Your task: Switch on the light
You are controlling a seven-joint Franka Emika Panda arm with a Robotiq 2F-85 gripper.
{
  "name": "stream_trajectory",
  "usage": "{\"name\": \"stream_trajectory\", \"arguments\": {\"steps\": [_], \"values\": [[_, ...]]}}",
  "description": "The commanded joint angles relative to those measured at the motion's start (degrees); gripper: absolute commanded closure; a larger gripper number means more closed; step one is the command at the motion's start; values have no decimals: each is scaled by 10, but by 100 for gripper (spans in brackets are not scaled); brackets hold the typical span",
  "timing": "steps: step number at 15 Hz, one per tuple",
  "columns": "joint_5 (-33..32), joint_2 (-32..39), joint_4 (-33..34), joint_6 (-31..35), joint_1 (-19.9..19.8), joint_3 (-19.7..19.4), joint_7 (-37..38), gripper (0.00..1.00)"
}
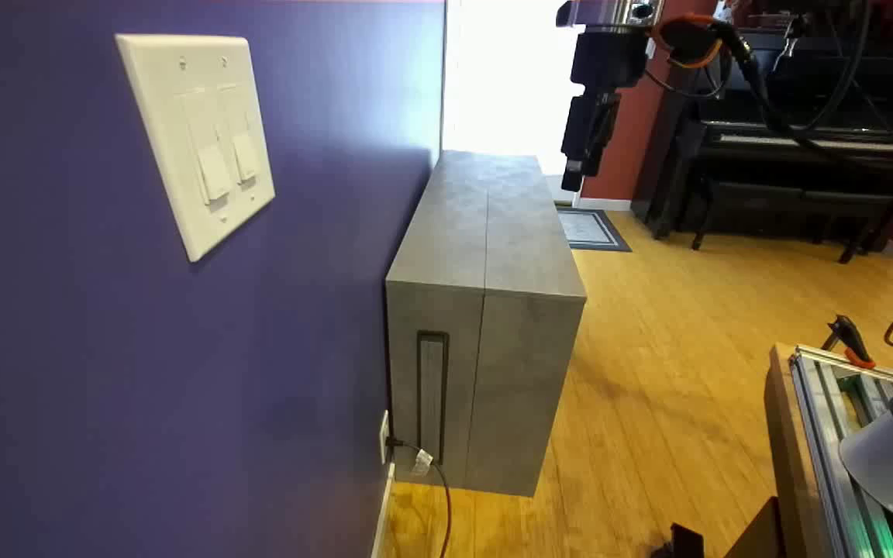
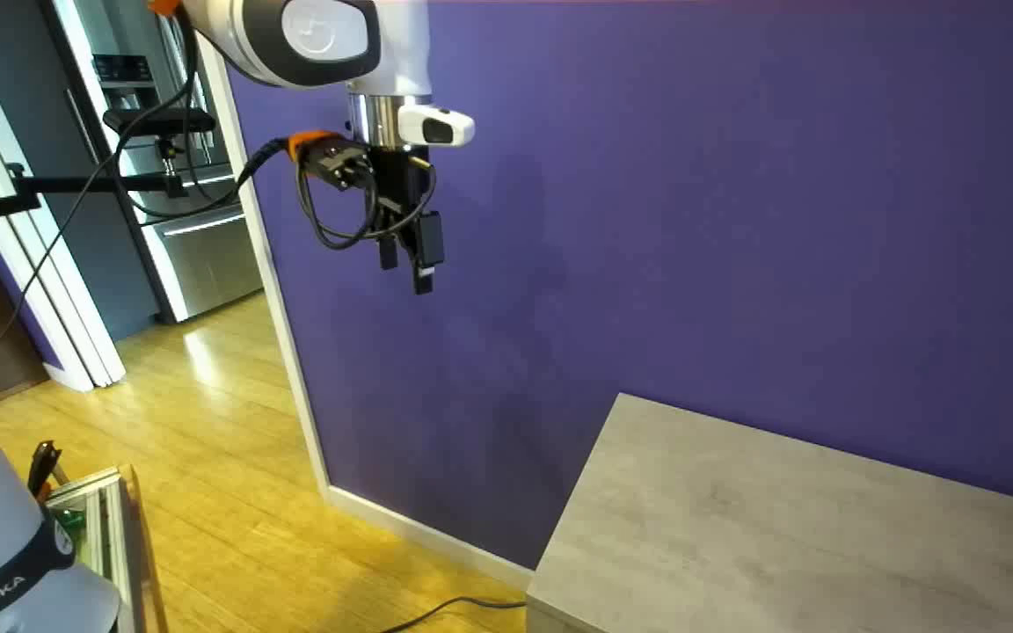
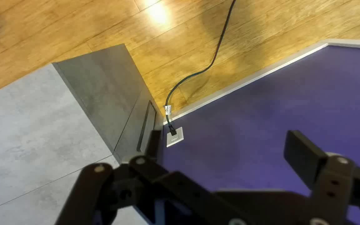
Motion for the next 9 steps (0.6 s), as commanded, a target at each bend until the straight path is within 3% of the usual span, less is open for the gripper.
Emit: {"name": "stream_trajectory", "arguments": {"steps": [1, 9], "values": [[1, 0, 1, -1, -4, 3, -1, 0], [8, 2, 2, 9, 2, 6, -7, 0]]}}
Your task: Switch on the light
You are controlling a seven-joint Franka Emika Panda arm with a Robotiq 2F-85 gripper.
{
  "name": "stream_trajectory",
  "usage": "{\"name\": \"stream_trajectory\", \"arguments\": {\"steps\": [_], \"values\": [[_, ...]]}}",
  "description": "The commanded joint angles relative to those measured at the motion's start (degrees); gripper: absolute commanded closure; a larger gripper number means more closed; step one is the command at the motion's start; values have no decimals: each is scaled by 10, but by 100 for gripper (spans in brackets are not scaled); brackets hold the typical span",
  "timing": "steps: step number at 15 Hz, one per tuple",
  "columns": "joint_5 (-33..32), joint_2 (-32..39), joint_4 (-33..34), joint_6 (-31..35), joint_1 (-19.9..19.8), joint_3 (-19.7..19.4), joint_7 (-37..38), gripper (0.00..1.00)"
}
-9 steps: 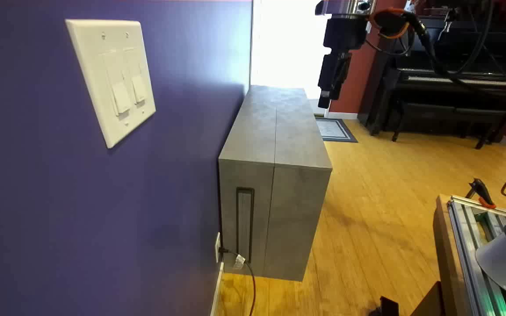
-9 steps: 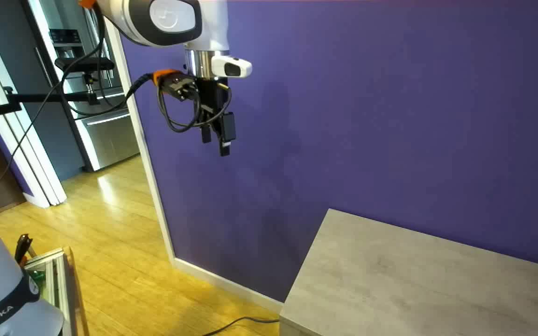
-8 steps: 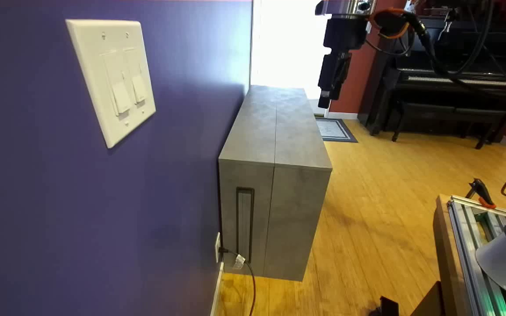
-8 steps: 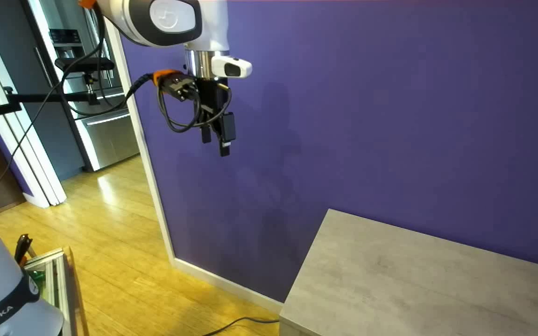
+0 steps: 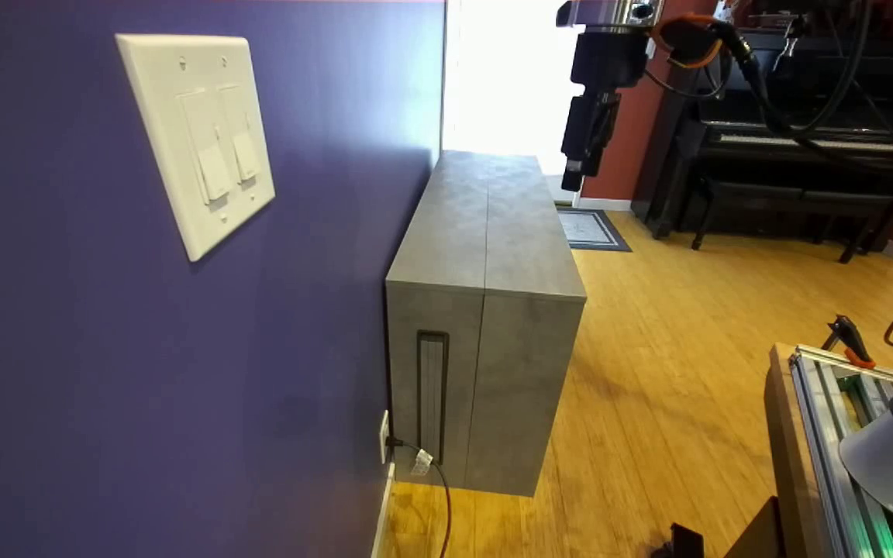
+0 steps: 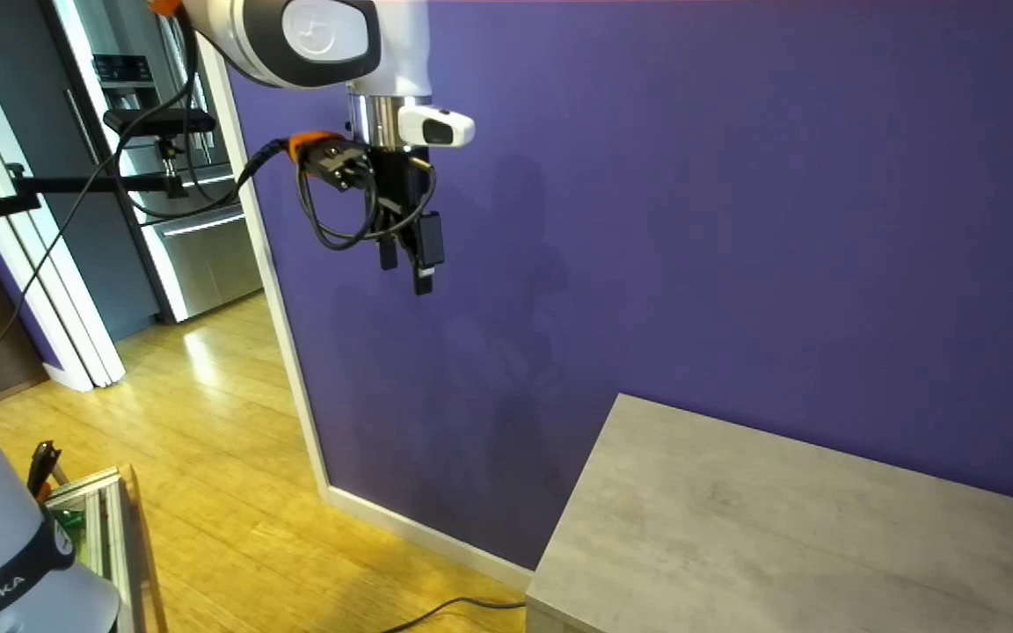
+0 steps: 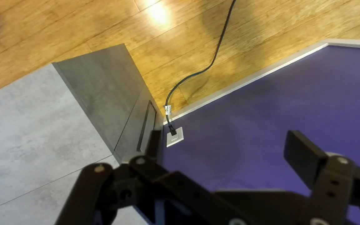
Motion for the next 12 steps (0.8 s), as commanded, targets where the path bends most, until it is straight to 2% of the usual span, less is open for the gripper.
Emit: {"name": "stream_trajectory", "arguments": {"steps": [1, 3, 7, 12], "values": [[30, 7, 7, 14, 16, 10, -16, 0], [88, 17, 18, 28, 44, 18, -36, 0], [247, 45, 48, 53, 96, 25, -70, 0], [430, 96, 108, 19, 110, 25, -109, 0]]}}
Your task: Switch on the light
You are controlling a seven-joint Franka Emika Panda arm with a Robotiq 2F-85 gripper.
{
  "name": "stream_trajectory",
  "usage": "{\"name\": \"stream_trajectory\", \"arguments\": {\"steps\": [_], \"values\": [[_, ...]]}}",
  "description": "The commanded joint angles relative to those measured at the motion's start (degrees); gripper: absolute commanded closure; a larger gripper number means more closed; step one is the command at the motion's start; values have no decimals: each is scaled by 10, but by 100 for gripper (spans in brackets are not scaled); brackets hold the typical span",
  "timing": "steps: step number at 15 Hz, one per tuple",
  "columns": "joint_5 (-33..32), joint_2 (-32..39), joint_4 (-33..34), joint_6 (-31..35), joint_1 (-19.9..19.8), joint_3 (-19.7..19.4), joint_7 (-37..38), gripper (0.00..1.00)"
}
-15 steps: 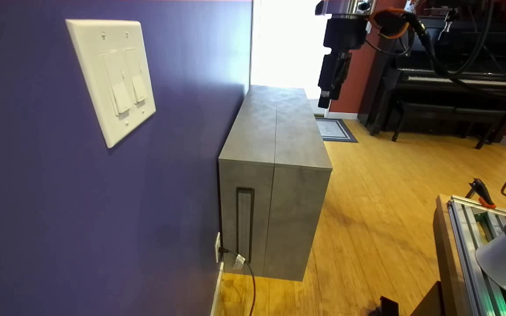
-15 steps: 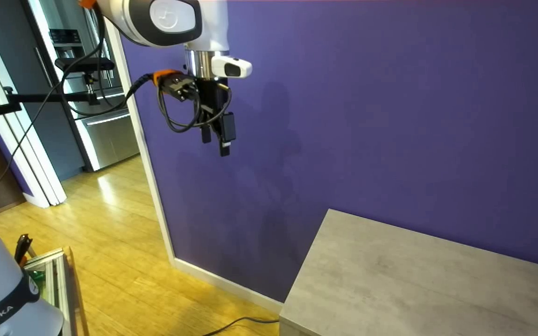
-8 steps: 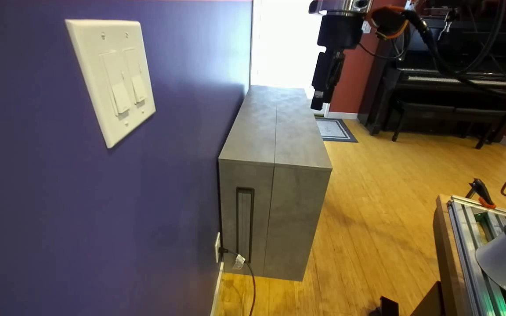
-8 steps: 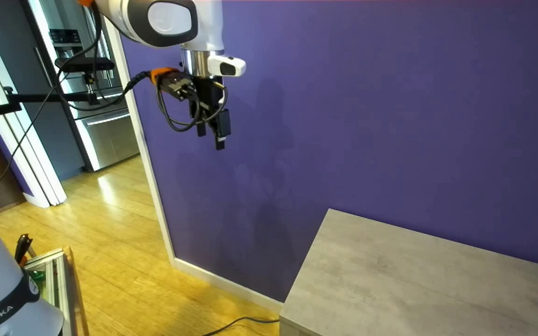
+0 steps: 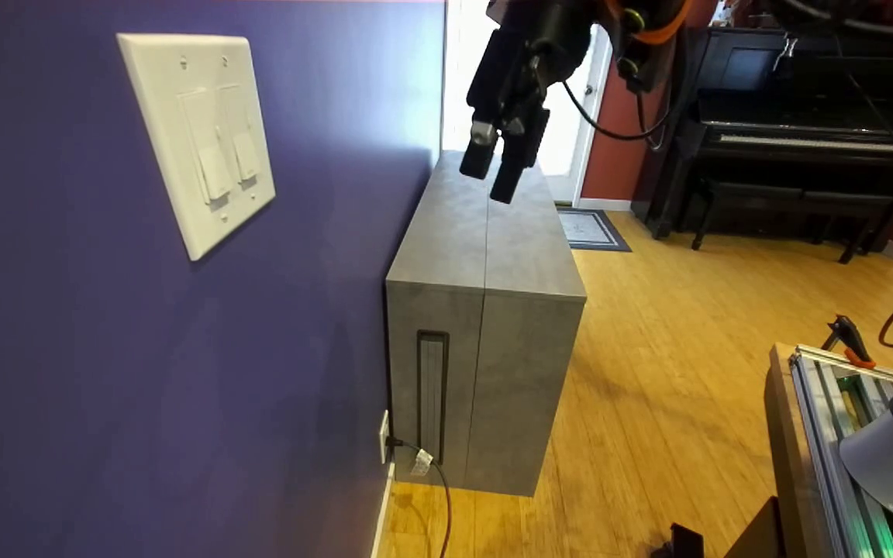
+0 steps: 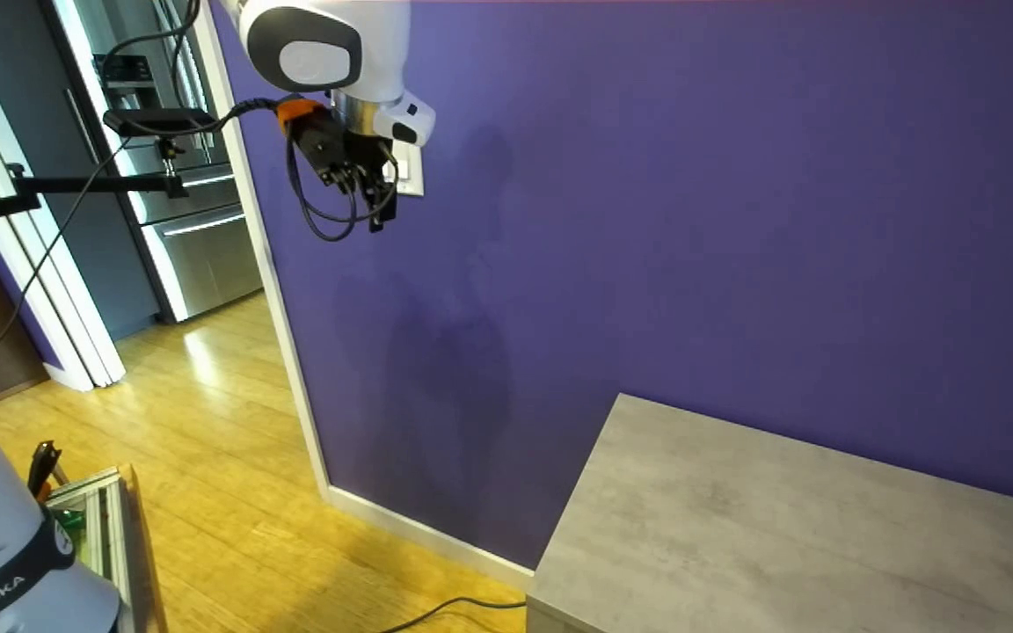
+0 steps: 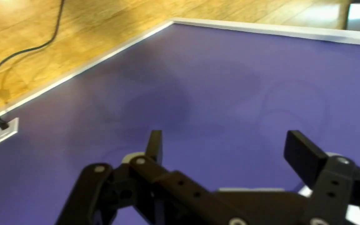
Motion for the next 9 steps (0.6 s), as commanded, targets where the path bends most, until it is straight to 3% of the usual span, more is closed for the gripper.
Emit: {"name": "stream_trajectory", "arguments": {"steps": [1, 5, 7, 9], "values": [[117, 48, 54, -37, -2, 3, -31, 0], [187, 94, 89, -36, -7, 26, -16, 0], [191, 119, 108, -28, -8, 39, 10, 0], [171, 97, 83, -29, -15, 41, -7, 0]]}}
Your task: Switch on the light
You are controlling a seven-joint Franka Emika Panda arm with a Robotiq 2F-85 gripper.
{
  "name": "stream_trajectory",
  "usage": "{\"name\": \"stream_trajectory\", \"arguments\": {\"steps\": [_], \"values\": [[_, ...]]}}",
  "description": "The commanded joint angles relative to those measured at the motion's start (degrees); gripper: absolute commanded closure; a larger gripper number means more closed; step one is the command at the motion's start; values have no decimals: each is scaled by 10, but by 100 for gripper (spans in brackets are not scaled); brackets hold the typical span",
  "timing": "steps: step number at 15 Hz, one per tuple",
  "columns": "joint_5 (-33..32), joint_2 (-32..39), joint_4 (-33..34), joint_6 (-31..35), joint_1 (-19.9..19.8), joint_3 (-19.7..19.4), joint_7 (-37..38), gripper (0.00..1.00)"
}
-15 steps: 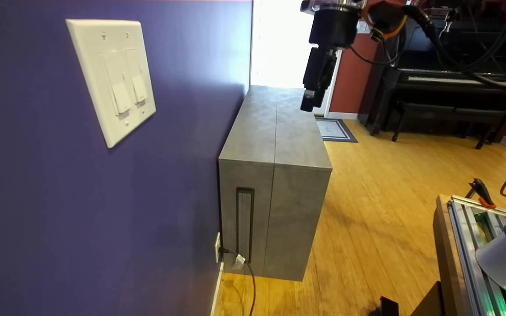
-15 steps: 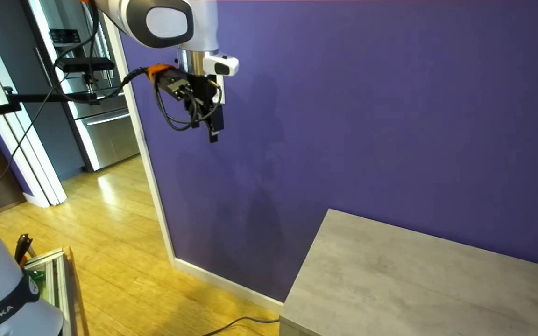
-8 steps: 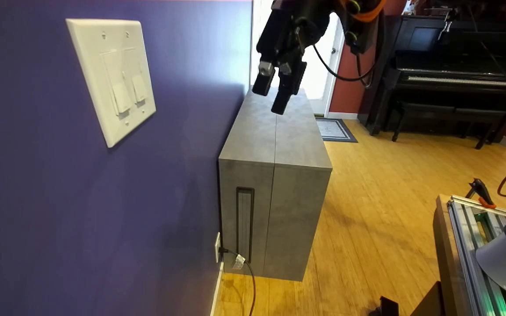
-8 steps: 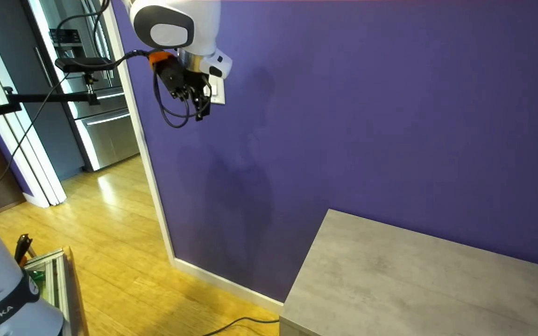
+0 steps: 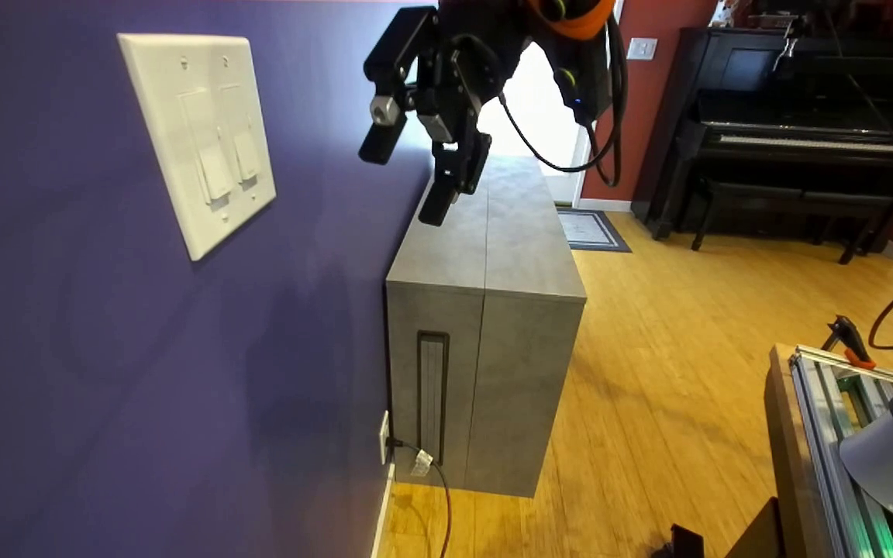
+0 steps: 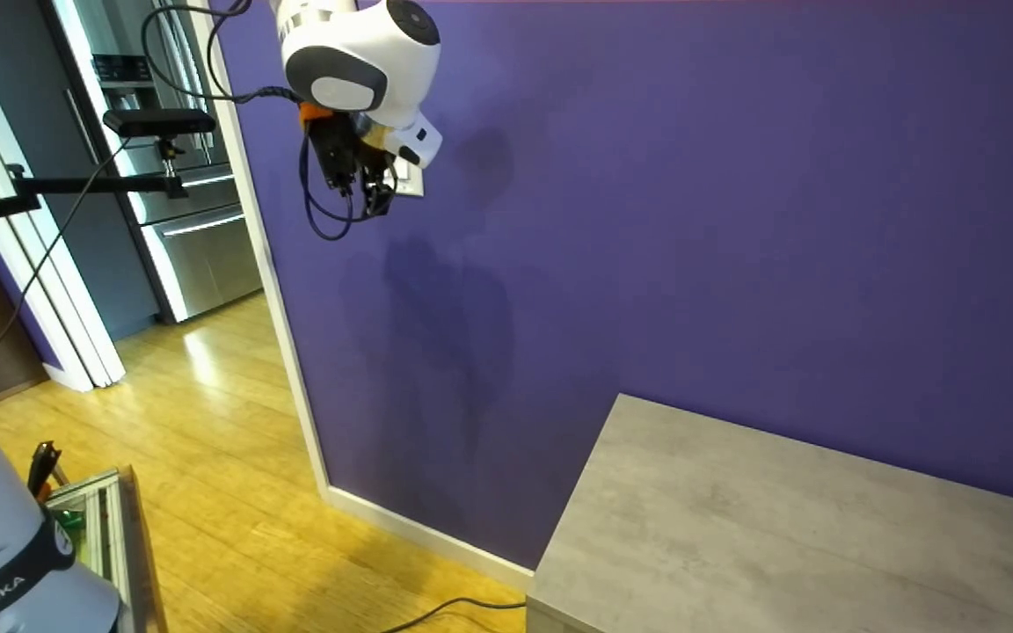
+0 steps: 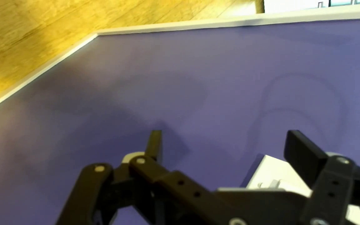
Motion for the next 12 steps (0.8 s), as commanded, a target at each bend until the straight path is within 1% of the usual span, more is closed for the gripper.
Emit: {"name": "stream_trajectory", "arguments": {"steps": [1, 7, 12], "values": [[-1, 2, 1, -2, -15, 14, 1, 0], [0, 0, 1, -1, -19, 14, 0, 0], [71, 39, 44, 11, -12, 26, -21, 0]]}}
